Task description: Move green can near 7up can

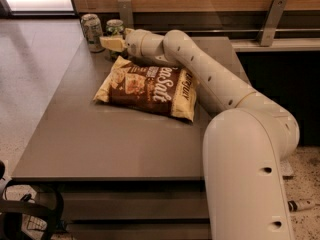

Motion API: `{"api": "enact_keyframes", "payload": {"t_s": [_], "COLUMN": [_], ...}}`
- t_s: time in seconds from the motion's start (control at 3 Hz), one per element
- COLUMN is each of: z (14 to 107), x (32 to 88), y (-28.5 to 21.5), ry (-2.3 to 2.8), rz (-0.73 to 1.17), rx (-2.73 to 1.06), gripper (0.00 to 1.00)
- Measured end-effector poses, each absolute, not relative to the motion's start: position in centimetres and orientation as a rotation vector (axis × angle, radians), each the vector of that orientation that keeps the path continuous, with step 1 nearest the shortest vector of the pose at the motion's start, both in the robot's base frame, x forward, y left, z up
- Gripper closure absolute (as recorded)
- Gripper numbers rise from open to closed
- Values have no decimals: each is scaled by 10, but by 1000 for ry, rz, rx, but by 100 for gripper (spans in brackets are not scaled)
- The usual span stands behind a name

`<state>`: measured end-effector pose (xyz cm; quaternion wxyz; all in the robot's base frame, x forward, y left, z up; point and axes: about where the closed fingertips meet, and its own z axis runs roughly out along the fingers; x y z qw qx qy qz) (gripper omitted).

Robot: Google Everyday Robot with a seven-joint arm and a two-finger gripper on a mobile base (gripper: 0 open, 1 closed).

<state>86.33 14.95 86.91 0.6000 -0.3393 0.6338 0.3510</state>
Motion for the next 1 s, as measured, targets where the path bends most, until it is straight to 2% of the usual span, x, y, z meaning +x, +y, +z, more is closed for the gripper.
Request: {"api": "enact_keyframes", "payload": {"t_s": [0.33,0.67,1.0], "z": [869,869,869], "x": [863,863,862], "y": [150,151,153], "ry": [1469,1469,1469], "rz": [814,816,818], "rx": [-787,-788,-790], "gripper": [39,8,0]}}
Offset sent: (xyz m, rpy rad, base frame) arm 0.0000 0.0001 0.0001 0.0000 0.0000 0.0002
